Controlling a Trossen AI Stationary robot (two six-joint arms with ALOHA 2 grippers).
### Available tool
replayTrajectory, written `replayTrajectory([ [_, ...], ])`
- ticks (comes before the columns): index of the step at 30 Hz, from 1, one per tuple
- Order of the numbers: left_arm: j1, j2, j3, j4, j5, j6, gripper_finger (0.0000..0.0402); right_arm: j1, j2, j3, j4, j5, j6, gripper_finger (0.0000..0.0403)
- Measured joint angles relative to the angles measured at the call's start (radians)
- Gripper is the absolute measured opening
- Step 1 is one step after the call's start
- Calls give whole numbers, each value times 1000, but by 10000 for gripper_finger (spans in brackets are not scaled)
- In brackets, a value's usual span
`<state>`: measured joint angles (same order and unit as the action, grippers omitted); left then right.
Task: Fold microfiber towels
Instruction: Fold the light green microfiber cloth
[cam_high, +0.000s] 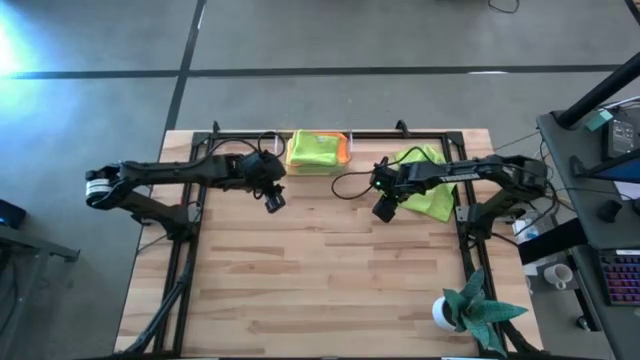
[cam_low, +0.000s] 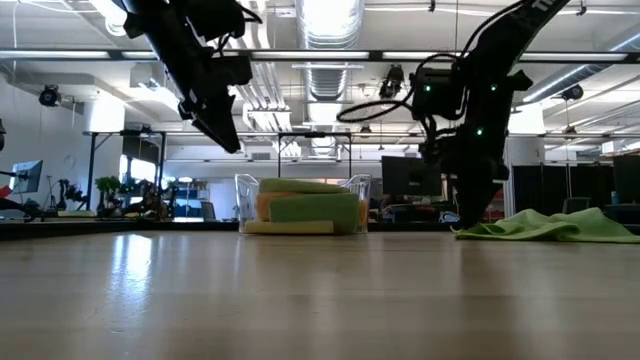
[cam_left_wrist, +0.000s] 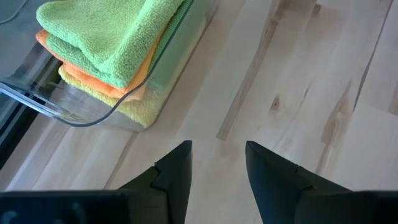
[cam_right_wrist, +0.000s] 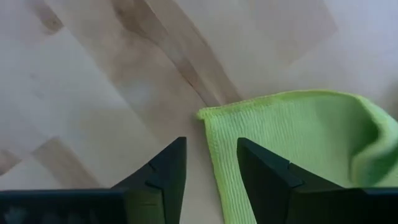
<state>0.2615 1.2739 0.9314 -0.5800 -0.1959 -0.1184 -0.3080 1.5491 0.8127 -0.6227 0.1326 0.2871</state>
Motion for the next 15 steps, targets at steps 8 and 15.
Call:
replayTrajectory([
  [8, 0, 0, 0, 0, 0, 0, 135, 1, 109, 5, 11, 39, 37, 136],
  [15, 0, 0, 0, 0, 0, 2, 135, -19, 110, 2, 34, 88, 54, 90],
])
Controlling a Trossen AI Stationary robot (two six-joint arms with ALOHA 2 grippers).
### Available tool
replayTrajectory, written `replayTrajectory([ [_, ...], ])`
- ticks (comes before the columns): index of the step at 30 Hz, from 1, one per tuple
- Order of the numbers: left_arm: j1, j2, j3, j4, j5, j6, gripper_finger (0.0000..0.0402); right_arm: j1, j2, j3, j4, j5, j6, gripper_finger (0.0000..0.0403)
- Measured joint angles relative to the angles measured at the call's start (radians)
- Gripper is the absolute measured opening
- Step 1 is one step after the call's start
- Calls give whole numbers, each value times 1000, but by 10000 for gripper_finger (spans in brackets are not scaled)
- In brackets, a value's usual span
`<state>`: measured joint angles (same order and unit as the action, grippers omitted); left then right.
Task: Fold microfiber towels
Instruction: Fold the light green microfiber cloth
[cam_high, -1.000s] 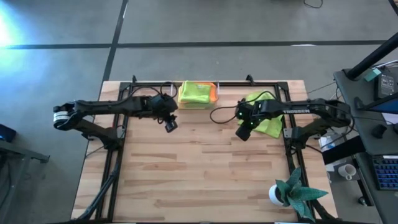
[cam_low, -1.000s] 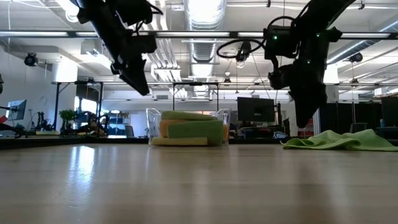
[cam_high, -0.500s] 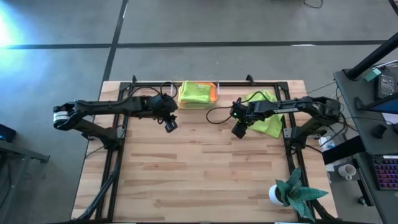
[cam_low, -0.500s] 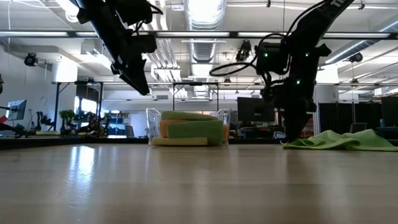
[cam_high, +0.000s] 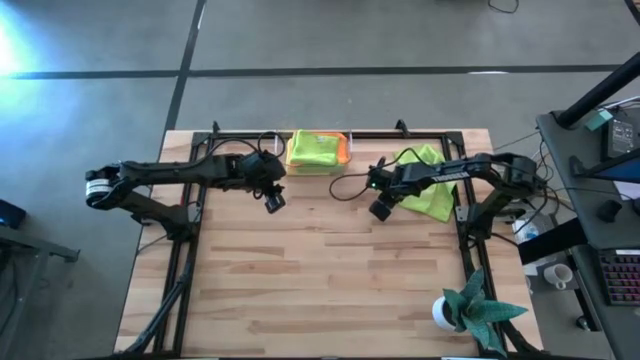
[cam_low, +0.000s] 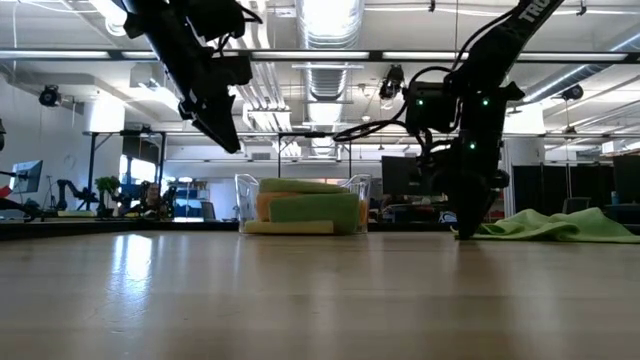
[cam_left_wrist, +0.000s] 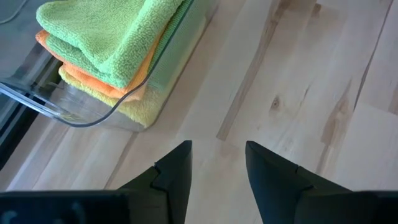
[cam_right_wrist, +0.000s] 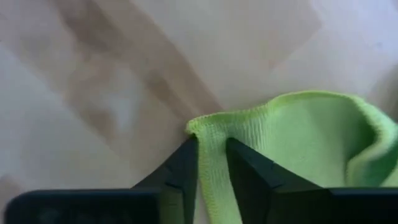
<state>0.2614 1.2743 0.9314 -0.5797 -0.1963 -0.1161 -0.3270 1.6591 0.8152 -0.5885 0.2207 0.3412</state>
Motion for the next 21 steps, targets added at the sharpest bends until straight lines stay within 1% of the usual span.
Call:
replayTrajectory([
  [6, 0, 0, 0, 0, 0, 1, 135, -34, -2, 0, 3, 0, 0, 19],
  [7, 0, 0, 0, 0, 0, 1, 135, -34, -3, -1, 2, 0, 0, 14],
  [11, 0, 0, 0, 0, 0, 1, 135, -21, -21, -3, 3, -35, 0, 10],
  [15, -1, 0, 0, 0, 7, -7, 135, 18, -66, -8, -11, -134, 10, 9],
  [17, -2, 0, 0, 0, 29, -8, 135, 43, -96, -7, -2, -180, 20, 9],
  [21, -12, 0, 0, 0, 59, -8, 135, 110, -135, -6, 28, -240, 39, 9],
])
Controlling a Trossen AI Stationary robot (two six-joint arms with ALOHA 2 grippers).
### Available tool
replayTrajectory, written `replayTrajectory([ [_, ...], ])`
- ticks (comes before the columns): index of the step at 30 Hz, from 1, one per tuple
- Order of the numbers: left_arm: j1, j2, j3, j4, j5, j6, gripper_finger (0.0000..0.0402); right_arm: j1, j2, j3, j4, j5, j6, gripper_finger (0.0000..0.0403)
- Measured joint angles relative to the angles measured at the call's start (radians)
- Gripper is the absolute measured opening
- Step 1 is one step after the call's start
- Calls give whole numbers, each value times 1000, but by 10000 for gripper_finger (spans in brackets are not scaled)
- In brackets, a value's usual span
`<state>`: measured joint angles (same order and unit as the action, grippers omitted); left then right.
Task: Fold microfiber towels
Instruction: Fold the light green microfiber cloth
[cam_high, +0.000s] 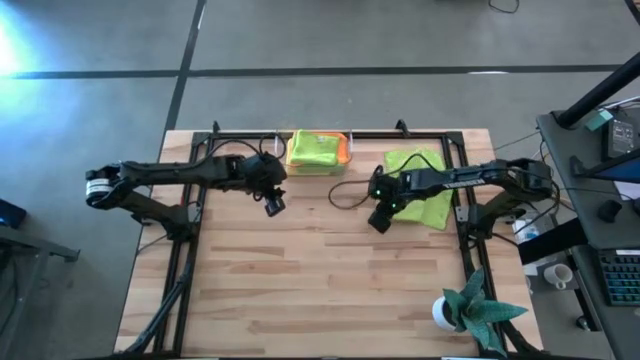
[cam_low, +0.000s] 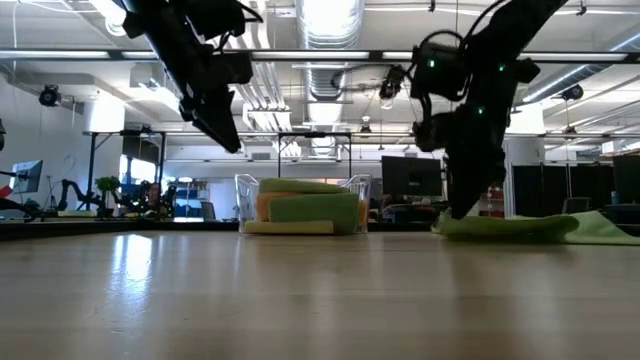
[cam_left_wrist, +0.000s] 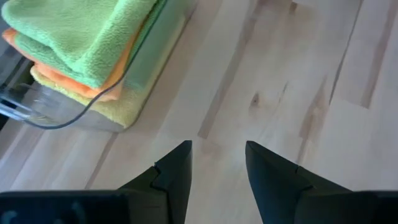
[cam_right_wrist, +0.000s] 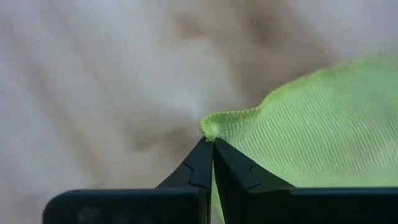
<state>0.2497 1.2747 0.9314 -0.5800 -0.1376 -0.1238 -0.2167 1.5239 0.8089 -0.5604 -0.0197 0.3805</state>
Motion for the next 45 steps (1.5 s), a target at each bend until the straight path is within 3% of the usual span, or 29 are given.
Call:
replayTrajectory([
  [3, -10, 0, 0, 0, 2, 7, 135, 53, -14, 16, 19, -43, 45, 9],
  [12, -16, 0, 0, 23, 42, 8, 135, 173, -15, 135, 25, -43, 146, 9],
  [20, -25, 0, 0, 42, 173, 9, 135, 238, 0, 261, 29, -40, 216, 9],
  [29, -50, 0, -1, 112, 344, 4, 135, 305, 125, 401, 26, -39, 276, 9],
  [45, -132, 14, -2, 132, 350, 129, 135, 352, 303, 639, 21, -32, 259, 9],
])
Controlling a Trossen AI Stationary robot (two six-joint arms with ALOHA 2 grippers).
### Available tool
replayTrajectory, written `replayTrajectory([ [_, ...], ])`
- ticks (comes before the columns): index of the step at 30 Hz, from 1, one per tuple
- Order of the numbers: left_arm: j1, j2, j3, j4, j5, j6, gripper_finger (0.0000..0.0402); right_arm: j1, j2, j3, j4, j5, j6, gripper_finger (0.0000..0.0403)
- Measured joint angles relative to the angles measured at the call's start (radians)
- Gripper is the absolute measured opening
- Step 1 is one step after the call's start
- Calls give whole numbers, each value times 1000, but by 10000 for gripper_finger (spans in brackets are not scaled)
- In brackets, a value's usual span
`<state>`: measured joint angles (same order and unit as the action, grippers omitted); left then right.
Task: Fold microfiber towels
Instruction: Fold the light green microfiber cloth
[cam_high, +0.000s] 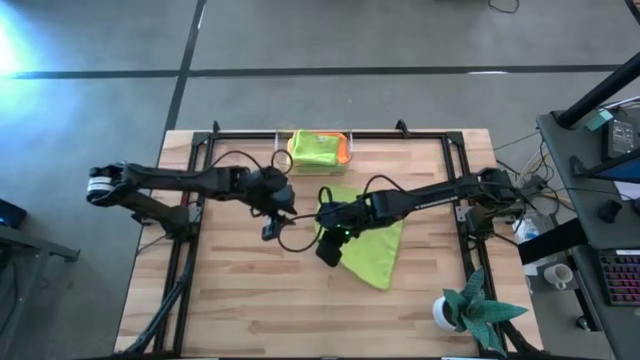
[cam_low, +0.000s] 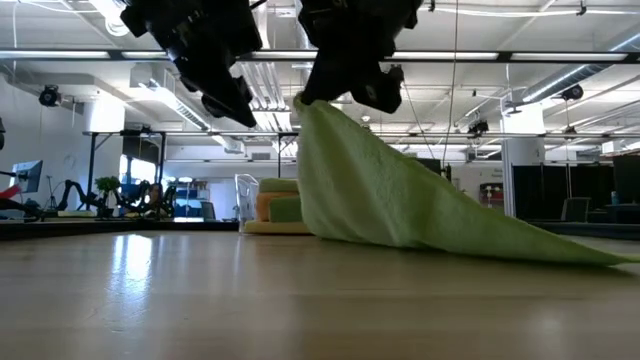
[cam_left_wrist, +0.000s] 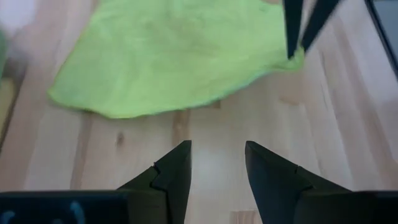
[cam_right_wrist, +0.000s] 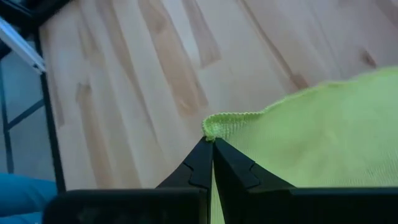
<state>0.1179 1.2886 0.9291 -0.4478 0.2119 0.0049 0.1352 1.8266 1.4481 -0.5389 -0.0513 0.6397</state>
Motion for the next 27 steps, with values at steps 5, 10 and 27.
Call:
replayTrajectory([
  [5, -51, 7, 0, 46, 2, 142, 135, -1, 3, 43, 0, 0, -28, 9],
  [10, -79, 14, -1, 174, 2, 168, 135, -3, 3, 69, -1, -4, -30, 8],
  [27, -107, 75, -2, 249, 86, 214, 135, -2, -1, 71, -2, -5, -4, 8],
])
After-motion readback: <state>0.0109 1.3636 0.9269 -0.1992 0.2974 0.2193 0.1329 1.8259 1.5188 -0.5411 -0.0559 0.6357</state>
